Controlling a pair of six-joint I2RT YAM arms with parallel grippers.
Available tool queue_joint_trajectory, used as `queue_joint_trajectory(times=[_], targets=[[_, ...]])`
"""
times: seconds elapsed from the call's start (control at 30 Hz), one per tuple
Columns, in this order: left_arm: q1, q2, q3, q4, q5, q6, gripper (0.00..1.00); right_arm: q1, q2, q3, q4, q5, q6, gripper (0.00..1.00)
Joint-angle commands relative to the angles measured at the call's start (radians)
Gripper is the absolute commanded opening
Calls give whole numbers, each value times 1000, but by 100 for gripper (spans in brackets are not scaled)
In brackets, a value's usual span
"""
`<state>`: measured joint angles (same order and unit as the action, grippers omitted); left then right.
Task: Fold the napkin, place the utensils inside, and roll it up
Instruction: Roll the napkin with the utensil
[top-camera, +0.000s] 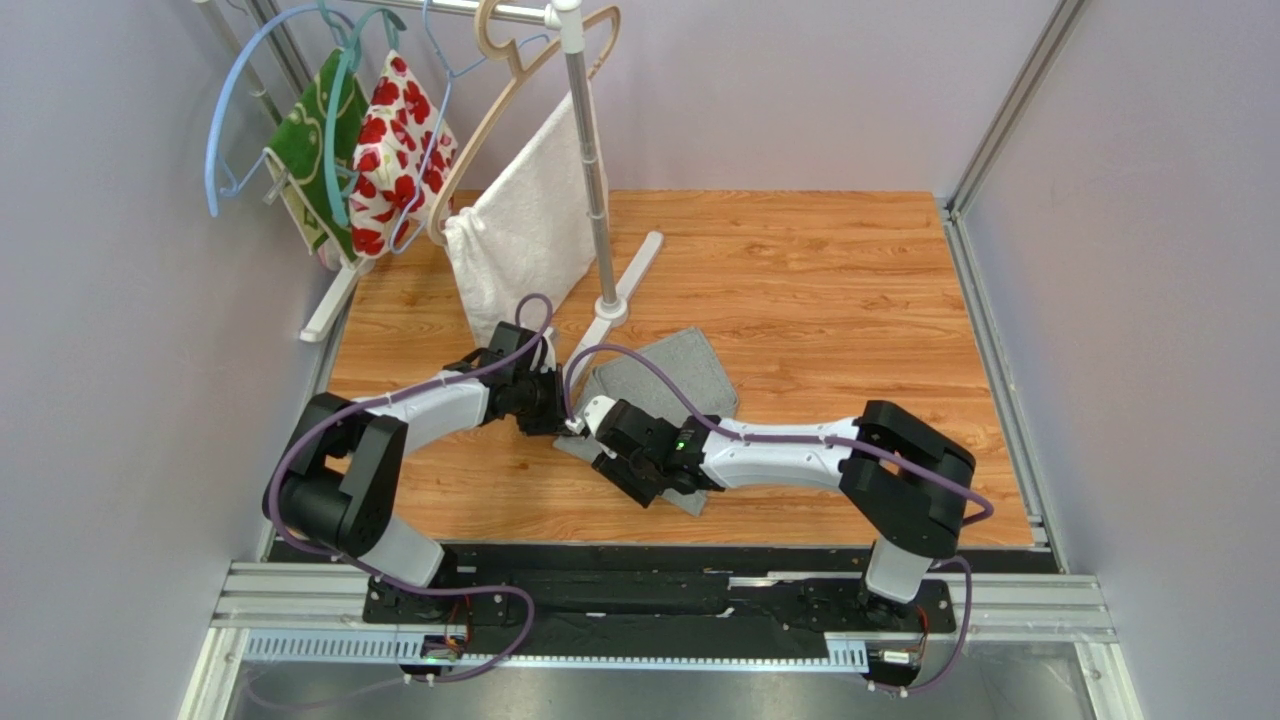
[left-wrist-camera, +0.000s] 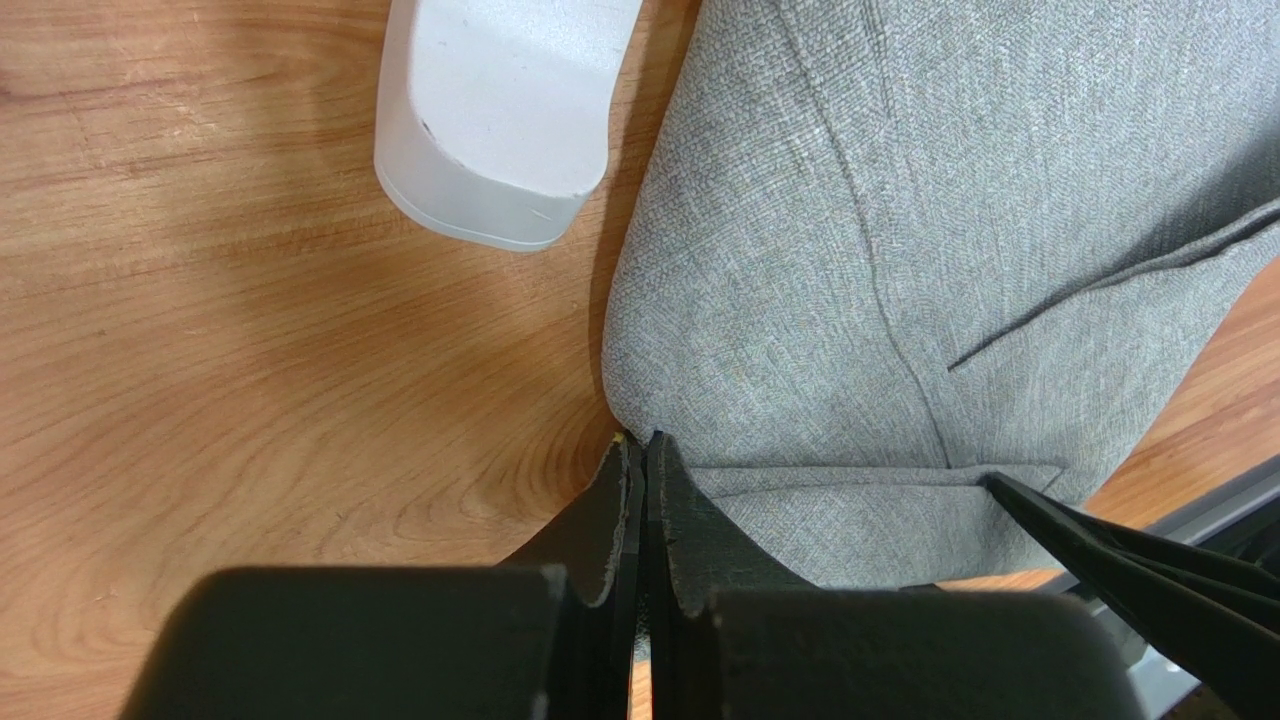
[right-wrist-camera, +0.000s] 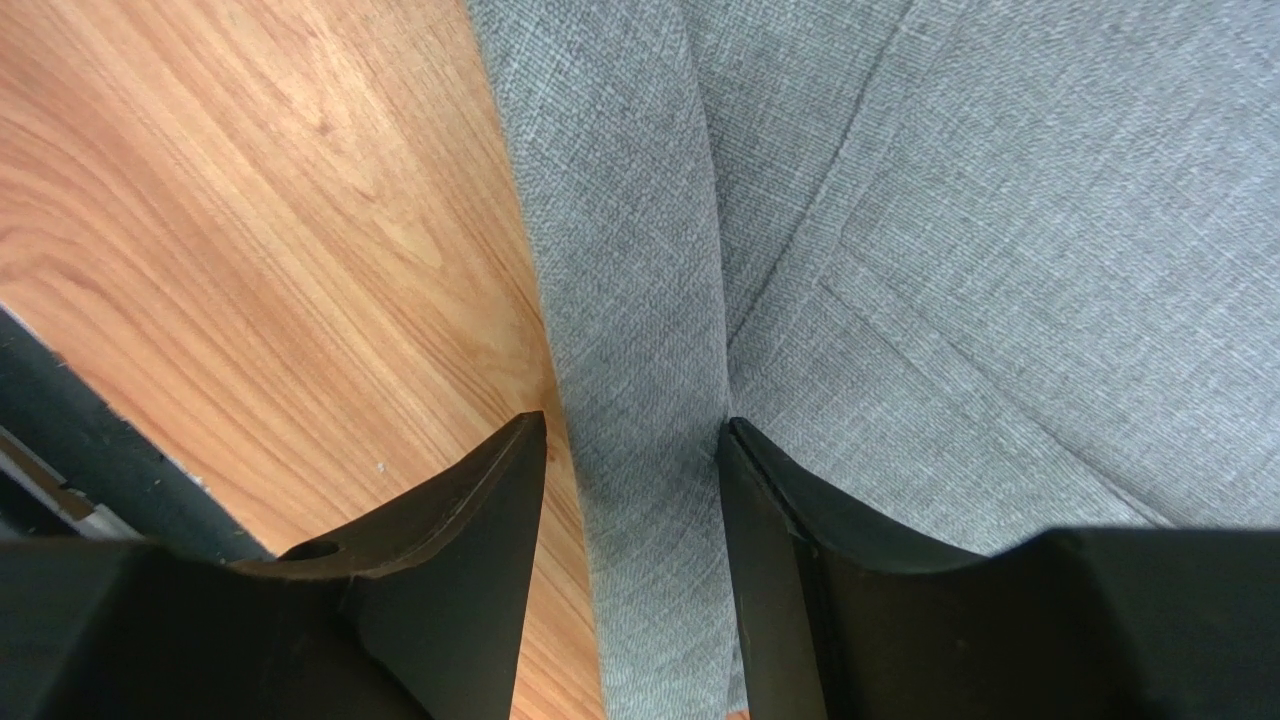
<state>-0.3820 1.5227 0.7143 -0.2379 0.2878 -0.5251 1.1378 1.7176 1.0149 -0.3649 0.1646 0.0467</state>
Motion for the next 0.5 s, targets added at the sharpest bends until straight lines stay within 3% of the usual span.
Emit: queue_joint_trajectory(times=[0.0, 0.13, 0.23, 0.3, 0.33, 0.4, 0.47], targets=[[2, 11, 22, -15, -7, 25, 0, 7, 62, 10, 40, 9, -8, 50], [2, -6, 16, 0, 14, 25, 0, -10, 114, 24, -14, -10, 28, 46], [2, -45, 13, 3, 22, 19, 2, -32, 123, 13, -48, -77, 53, 28], [2, -100, 10, -12, -9, 8, 15, -42, 102, -10, -65, -151, 59, 18], [2, -120, 8, -18, -22, 5, 35, -56, 93, -19, -77, -213, 62, 16], [2, -186, 5, -41, -68, -1, 53, -69, 71, -42, -86, -316, 67, 11], [3, -229, 2, -60, -122, -3, 59, -90, 42, -62, -94, -423, 77, 9]])
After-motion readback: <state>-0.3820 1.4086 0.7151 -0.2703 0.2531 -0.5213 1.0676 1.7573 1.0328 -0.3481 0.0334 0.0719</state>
